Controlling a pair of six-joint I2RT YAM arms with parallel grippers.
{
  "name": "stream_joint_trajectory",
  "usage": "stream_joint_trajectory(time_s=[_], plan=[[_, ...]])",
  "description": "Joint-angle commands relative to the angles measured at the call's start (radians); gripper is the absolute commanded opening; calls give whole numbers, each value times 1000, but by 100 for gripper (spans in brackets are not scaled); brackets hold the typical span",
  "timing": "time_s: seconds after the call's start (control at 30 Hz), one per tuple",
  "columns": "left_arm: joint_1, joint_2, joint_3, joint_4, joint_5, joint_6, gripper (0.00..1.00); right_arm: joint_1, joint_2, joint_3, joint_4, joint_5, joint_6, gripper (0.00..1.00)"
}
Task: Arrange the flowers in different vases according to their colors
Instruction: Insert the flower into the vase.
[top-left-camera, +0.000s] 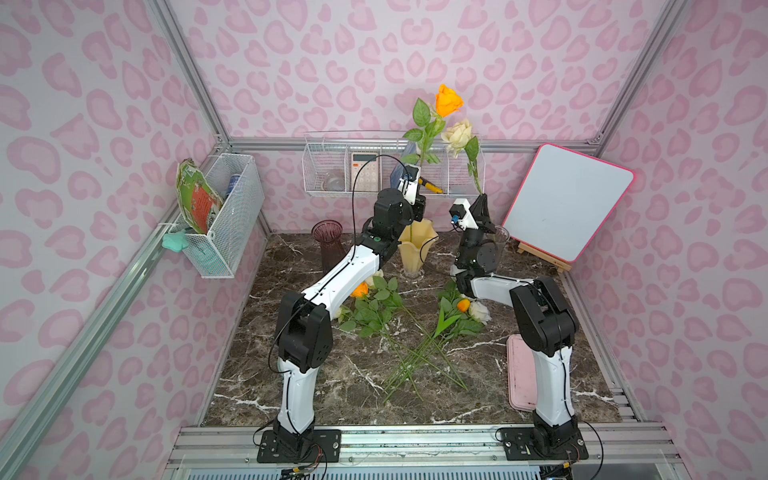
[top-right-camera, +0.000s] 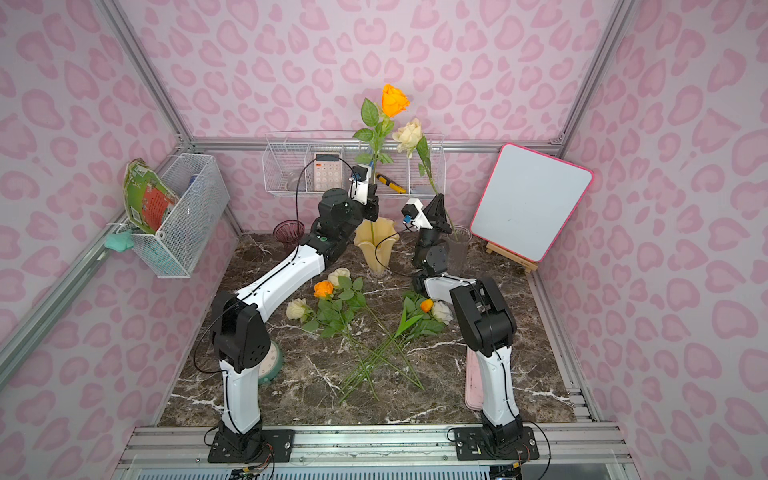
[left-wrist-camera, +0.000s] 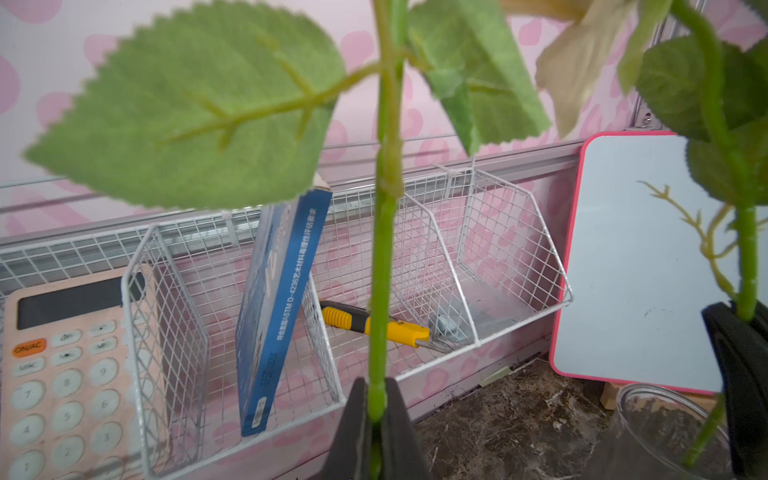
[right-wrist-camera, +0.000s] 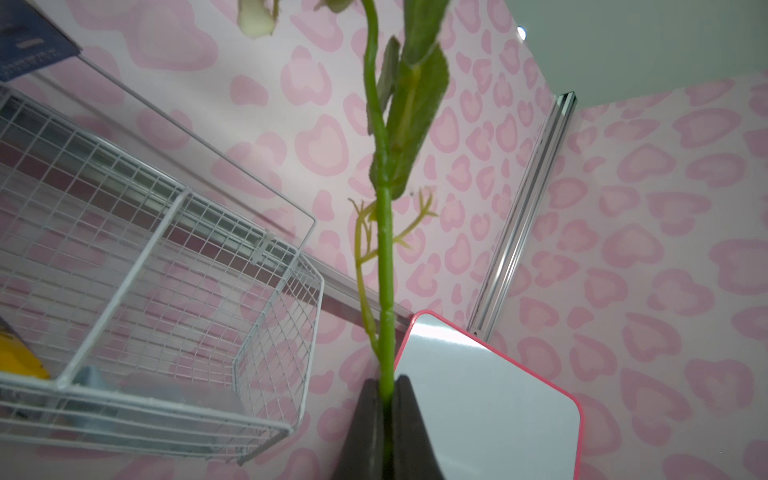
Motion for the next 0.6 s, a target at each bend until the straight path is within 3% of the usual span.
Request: stream_joint_trajectory(time_s=[0.0,0.4,0.43,0.57], plan=[[-1,9,-8,48,-3,1,0,-11,6,-1,255,36,57,0],[-1,19,-84,115,-20,1,0,-27,27,-76,254,152,115,0],[0,17,-94,115,-20,-6,1,-27,24,-86,255,160,120,3],[-5,20,-135,128,-31,-25,46,-29,5,-136,254,181,156,30]])
